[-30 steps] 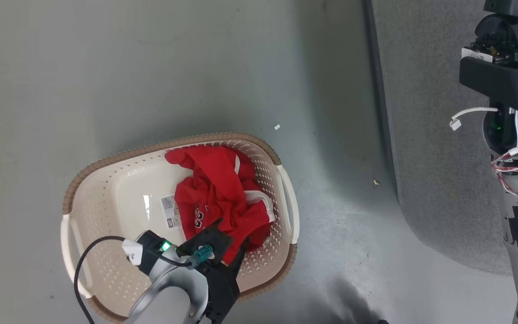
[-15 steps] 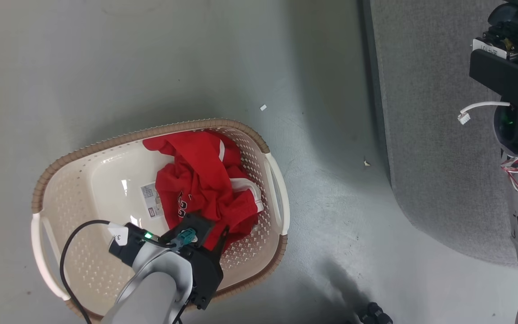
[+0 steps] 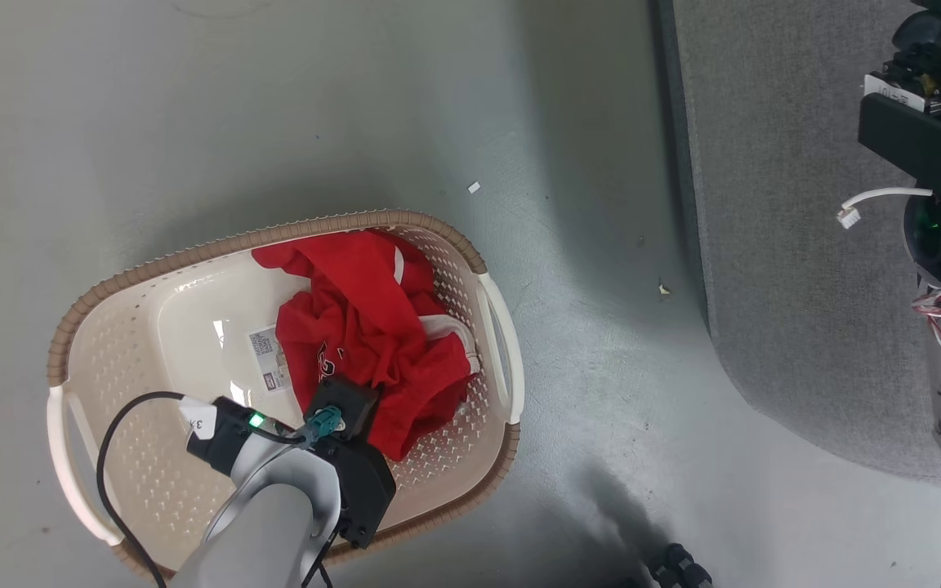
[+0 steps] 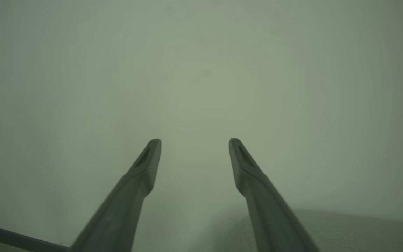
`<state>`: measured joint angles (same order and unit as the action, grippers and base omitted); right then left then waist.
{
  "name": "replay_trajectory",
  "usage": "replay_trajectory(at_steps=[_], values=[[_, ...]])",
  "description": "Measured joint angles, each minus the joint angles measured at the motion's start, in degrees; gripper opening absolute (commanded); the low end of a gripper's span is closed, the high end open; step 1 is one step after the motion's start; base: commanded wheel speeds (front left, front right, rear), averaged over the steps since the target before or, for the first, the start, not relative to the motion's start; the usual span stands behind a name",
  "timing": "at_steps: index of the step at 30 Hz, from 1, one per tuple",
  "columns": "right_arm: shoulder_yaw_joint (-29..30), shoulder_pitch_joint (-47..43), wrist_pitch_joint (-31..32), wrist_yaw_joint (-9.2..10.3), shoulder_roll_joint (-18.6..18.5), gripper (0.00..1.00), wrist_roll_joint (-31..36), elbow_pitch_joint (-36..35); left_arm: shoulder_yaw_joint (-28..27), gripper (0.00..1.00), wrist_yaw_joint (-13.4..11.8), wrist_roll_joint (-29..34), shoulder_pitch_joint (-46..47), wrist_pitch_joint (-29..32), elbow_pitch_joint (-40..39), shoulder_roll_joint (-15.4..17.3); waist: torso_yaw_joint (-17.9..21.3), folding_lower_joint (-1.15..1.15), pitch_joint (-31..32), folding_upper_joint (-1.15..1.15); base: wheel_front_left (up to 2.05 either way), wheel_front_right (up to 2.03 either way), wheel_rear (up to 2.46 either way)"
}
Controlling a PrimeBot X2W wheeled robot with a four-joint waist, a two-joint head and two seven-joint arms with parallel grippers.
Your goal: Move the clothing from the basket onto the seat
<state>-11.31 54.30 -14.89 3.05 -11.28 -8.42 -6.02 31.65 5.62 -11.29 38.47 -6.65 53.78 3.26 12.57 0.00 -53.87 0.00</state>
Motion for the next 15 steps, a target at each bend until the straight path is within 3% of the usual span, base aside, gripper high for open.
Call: replay_trajectory(at_steps=[15], values=[[1.1,-3.7,0.0,-0.03,-0.7,1.00,0.4,5.4,1.7,0.00,1.0,-1.5,0.2,-6.2,-0.3,-0.2,-2.4,0.00,4.3,0.00,0.00,0.00,0.00]])
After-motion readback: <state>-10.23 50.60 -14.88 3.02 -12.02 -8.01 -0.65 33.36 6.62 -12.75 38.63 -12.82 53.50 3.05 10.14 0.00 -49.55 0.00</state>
